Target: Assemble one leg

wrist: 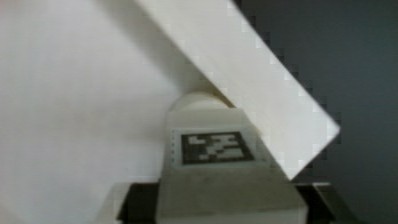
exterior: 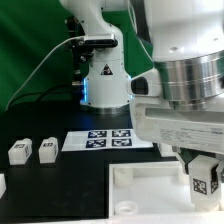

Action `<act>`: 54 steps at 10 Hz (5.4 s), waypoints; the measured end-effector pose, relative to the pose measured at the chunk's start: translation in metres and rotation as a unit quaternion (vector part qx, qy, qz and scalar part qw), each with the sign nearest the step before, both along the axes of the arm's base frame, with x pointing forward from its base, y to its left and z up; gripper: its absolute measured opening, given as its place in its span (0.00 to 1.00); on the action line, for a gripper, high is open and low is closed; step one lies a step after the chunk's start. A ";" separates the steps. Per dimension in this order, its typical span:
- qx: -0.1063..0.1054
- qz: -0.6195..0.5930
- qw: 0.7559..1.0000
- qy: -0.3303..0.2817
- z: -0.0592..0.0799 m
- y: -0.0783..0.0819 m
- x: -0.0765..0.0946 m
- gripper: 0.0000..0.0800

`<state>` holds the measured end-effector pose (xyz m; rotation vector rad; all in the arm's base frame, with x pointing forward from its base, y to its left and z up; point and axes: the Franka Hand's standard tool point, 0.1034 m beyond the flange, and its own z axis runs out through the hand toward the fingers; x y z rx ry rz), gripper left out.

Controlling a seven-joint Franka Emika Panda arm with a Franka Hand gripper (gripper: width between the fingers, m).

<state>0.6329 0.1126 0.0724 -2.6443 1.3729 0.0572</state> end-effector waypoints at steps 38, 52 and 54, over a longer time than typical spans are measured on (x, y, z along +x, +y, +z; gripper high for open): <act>-0.003 0.012 1.000 -0.020 -0.003 0.011 0.002 0.79; -0.038 0.163 0.986 -0.027 -0.002 -0.001 0.005 0.37; -0.031 -0.013 0.999 0.011 -0.002 -0.002 0.005 0.37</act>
Offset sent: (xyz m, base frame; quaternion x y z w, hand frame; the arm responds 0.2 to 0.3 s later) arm 0.0062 0.0007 -0.0028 0.0012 -0.0190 0.2214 0.9750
